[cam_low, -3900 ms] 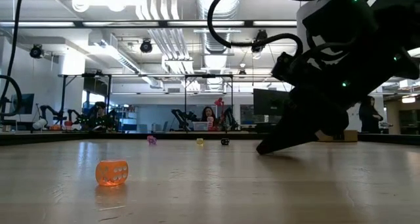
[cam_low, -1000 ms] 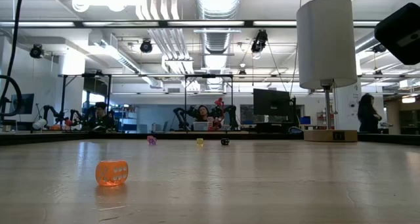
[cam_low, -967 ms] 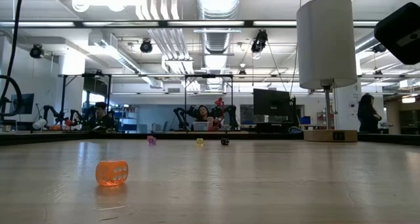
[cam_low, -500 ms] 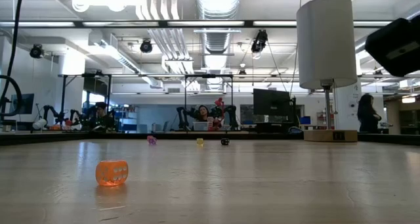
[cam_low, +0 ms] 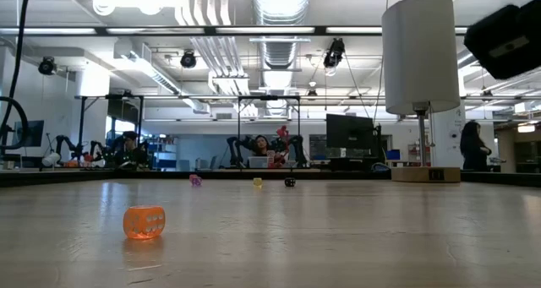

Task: Pick & Place Dice
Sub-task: Put the small orange die into the blue bin

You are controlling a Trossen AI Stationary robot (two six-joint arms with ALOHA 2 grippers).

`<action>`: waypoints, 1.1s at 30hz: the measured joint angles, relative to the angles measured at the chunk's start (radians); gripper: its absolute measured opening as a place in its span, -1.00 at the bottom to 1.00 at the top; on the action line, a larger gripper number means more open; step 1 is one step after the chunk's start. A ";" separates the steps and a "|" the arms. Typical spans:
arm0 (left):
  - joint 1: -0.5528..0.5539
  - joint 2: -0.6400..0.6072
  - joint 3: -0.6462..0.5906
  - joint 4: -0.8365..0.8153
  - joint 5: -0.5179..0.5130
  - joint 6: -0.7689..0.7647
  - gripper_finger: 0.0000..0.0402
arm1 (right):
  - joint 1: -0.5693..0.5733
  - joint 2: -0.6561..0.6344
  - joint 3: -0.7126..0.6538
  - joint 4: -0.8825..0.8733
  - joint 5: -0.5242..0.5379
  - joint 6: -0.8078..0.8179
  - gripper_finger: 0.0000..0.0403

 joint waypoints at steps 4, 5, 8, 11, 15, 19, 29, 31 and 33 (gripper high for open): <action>-0.003 0.000 0.000 -0.064 0.041 -0.032 -0.61 | -0.014 -0.019 0.038 -0.011 0.000 -0.059 -0.15; -0.005 0.000 0.000 -0.088 0.068 -0.048 -0.61 | -0.016 -0.024 0.045 -0.012 0.000 -0.077 -0.16; -0.007 0.000 0.000 -0.155 0.184 -0.123 -0.61 | -0.019 -0.036 0.064 -0.009 0.003 -0.144 -0.18; -0.008 0.014 -0.003 -0.189 0.277 -0.175 -0.61 | -0.019 -0.041 0.071 -0.008 0.026 -0.218 -0.20; -0.012 0.027 -0.052 -0.169 0.377 -0.198 -0.61 | -0.026 -0.043 0.071 -0.008 0.085 -0.251 -0.23; -0.021 0.027 -0.147 -0.078 0.437 -0.234 -0.61 | -0.030 -0.043 0.071 -0.007 0.154 -0.262 -0.26; -0.078 0.031 -0.399 0.349 0.550 -0.273 -0.61 | -0.030 -0.042 0.071 0.005 0.182 -0.263 -0.31; -0.095 0.048 -0.422 0.402 0.554 -0.277 -0.61 | -0.030 -0.042 0.071 0.015 0.182 -0.263 -0.30; -0.110 0.088 -0.430 0.452 0.559 -0.276 -0.61 | -0.030 -0.042 0.070 0.031 0.182 -0.261 -0.29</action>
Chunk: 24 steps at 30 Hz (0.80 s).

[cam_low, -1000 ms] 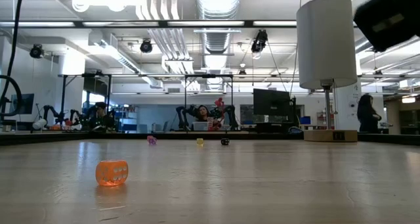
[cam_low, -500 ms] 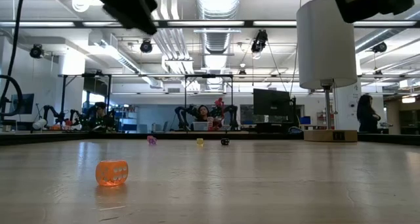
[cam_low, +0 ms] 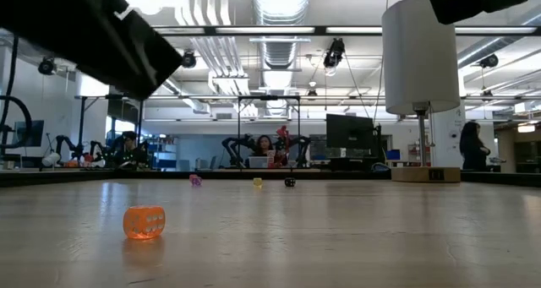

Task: Pick & Place Dice
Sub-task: Put the small orange die into the blue bin

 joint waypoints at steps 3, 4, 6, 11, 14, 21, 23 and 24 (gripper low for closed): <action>-0.010 0.077 0.007 0.054 0.041 0.005 -0.61 | 0.000 0.000 0.000 0.023 0.000 0.000 -0.28; -0.011 0.102 0.018 0.056 0.056 0.007 -0.61 | 0.000 0.000 0.000 0.030 0.000 0.000 -0.27; -0.014 0.142 0.042 0.057 0.080 0.010 -0.61 | 0.000 0.000 0.000 0.037 0.000 0.000 -0.28; -0.029 0.207 0.099 0.060 0.148 0.062 -0.61 | -0.005 0.000 0.000 0.044 0.000 0.000 -0.32; -0.032 0.211 0.117 0.062 0.176 0.083 -0.61 | -0.006 0.000 0.000 0.045 0.000 0.000 -0.34; -0.029 0.246 0.115 0.071 0.189 0.088 -0.61 | -0.006 0.000 0.000 0.045 0.000 0.000 -0.32; -0.028 0.258 0.116 0.070 0.189 0.105 -0.61 | -0.006 0.000 -0.001 0.048 0.000 0.001 -0.30; -0.027 0.264 0.116 0.072 0.188 0.114 -0.61 | -0.006 0.000 -0.001 0.049 0.000 0.002 -0.30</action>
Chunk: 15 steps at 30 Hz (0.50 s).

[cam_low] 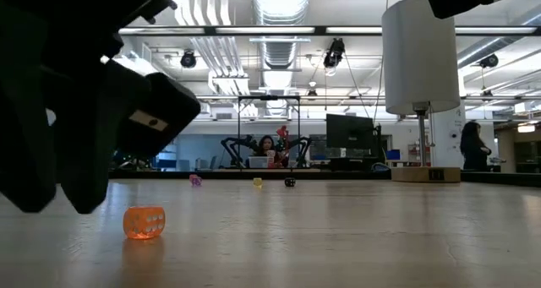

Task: Pick & Place Dice
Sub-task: Put the small orange die into the blue bin

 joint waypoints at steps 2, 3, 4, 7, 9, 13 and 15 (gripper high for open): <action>0.007 0.011 0.000 0.000 -0.006 0.008 -0.61 | 0.000 0.000 0.000 0.003 0.000 -0.002 -0.30; 0.012 0.018 0.000 0.000 -0.007 0.008 -0.61 | 0.000 0.000 0.000 0.004 0.000 -0.002 -0.30; 0.019 0.027 0.000 -0.002 -0.010 0.011 -0.61 | 0.000 0.000 0.000 0.006 0.000 -0.002 -0.31; 0.038 0.033 0.000 0.000 -0.029 0.046 -0.61 | 0.000 0.000 0.000 0.006 0.000 -0.002 -0.34; 0.054 0.035 0.000 -0.002 -0.039 0.075 -0.61 | 0.000 0.000 0.000 0.006 0.000 -0.002 -0.35; 0.092 0.035 0.000 -0.005 -0.053 0.139 -0.61 | 0.000 0.000 0.000 0.007 0.000 -0.006 -0.36; 0.115 0.035 0.000 -0.009 -0.070 0.168 -0.61 | 0.000 0.000 0.000 0.008 0.000 -0.006 -0.36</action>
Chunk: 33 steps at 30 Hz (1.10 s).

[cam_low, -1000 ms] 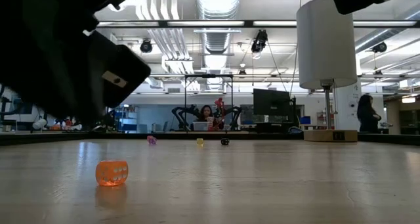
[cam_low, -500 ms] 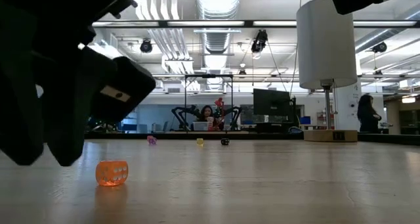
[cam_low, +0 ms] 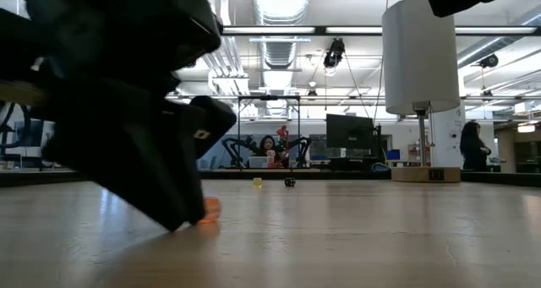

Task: Pick & Place Dice
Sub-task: Put the small orange die into the blue bin

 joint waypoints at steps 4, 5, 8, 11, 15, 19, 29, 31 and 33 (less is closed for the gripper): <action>0.046 0.000 0.000 -0.004 -0.020 0.067 -0.61 | 0.000 0.000 0.000 0.001 0.000 -0.003 -0.33; 0.059 0.000 0.000 -0.006 -0.021 0.081 -0.61 | 0.000 0.000 0.000 0.001 0.000 -0.004 -0.33; 0.106 -0.001 0.000 -0.013 -0.023 0.126 -0.61 | 0.000 0.000 0.000 0.001 0.000 -0.005 -0.32; 0.154 -0.001 0.001 -0.014 -0.023 0.178 -0.61 | 0.000 0.000 0.000 0.001 0.000 -0.009 -0.34; 0.221 -0.001 0.001 -0.014 -0.024 0.231 -0.61 | 0.000 0.000 0.000 0.001 0.000 -0.023 -0.37; 0.284 -0.001 0.001 -0.013 -0.037 0.275 -0.61 | 0.000 0.000 0.000 0.001 0.001 -0.035 -0.39; 0.326 -0.079 -0.001 -0.089 -0.079 0.246 -0.61 | 0.000 0.000 0.000 -0.002 0.051 -0.044 -0.39; 0.324 -0.103 -0.001 -0.130 -0.118 0.224 -0.61 | 0.000 0.000 -0.001 -0.006 0.051 -0.049 -0.39; 0.326 -0.110 -0.002 -0.161 -0.154 0.200 -0.61 | 0.000 0.000 -0.002 -0.008 0.052 -0.053 -0.38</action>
